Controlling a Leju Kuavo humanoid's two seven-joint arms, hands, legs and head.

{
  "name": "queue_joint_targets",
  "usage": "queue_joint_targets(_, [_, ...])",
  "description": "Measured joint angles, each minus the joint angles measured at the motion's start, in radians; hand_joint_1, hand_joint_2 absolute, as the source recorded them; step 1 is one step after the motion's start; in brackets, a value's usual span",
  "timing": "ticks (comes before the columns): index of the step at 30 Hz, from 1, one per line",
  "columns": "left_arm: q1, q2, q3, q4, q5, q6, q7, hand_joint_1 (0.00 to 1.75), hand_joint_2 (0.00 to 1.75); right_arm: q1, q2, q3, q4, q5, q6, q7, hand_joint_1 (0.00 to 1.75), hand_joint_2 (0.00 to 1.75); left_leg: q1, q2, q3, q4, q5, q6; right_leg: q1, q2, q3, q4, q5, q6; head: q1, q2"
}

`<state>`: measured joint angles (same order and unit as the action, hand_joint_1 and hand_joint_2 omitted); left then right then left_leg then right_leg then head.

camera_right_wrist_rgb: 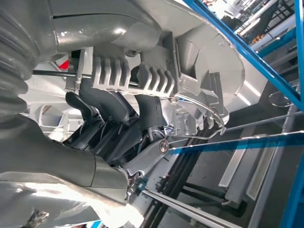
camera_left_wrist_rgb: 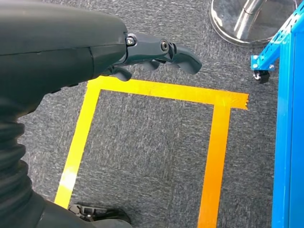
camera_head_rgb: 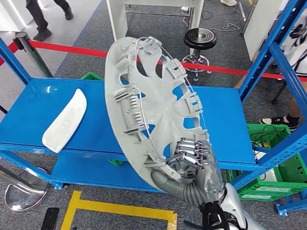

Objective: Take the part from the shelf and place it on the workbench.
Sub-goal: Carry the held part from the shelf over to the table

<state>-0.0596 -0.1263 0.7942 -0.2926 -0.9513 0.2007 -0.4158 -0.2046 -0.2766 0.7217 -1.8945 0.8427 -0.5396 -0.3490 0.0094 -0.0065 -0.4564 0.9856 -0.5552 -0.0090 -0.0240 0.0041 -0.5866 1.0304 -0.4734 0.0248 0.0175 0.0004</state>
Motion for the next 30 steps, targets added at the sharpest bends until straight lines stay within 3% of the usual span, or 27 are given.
queue_joint_targets(20, [0.0, 0.0, -0.006, 0.0, 0.018, 0.01, 0.0, 0.0, 1.75, 0.053, 0.001, -0.045, -0.028, 0.022, -0.018, -0.002, 1.75, 1.75, -0.006, 0.0, -0.002, 0.007, -0.002, 0.003, -0.007, 0.0, 0.0, -0.001, 0.003, 0.004, 0.0, 0.0])
queue_joint_targets(23, [0.0, 0.001, -0.006, 0.0, 0.019, 0.012, 0.0, 0.0, 1.75, 0.053, 0.001, -0.046, -0.029, 0.027, -0.017, -0.001, 1.75, 1.75, -0.007, 0.0, -0.006, 0.013, -0.003, 0.009, -0.009, -0.001, 0.0, -0.003, 0.006, 0.01, 0.0, 0.0])
queue_joint_targets(26, [0.0, 0.001, -0.006, 0.0, 0.019, 0.013, 0.001, 0.0, 1.75, 0.052, 0.001, -0.048, -0.032, 0.033, -0.015, 0.002, 1.75, 1.75, -0.004, -0.002, -0.004, -0.002, 0.011, 0.027, -0.008, -0.004, -0.003, -0.009, 0.008, 0.022, 0.0, 0.0])
queue_joint_targets(28, [-0.001, 0.0, -0.006, 0.0, 0.019, 0.014, 0.001, 0.0, 1.75, 0.05, 0.0, -0.05, -0.034, 0.035, -0.013, 0.005, 1.75, 1.75, 0.002, -0.005, 0.003, -0.02, 0.026, 0.041, -0.005, -0.004, -0.032, 0.038, -0.021, 0.024, 0.004, 0.0])
queue_joint_targets(30, [0.0, 0.0, -0.006, 0.0, 0.019, 0.014, 0.001, 0.0, 1.75, 0.049, 0.0, -0.051, -0.034, 0.037, -0.012, 0.006, 1.75, 1.75, 0.002, -0.01, 0.002, -0.023, 0.03, 0.045, -0.005, -0.003, -0.095, 0.164, -0.073, 0.022, 0.005, 0.0])
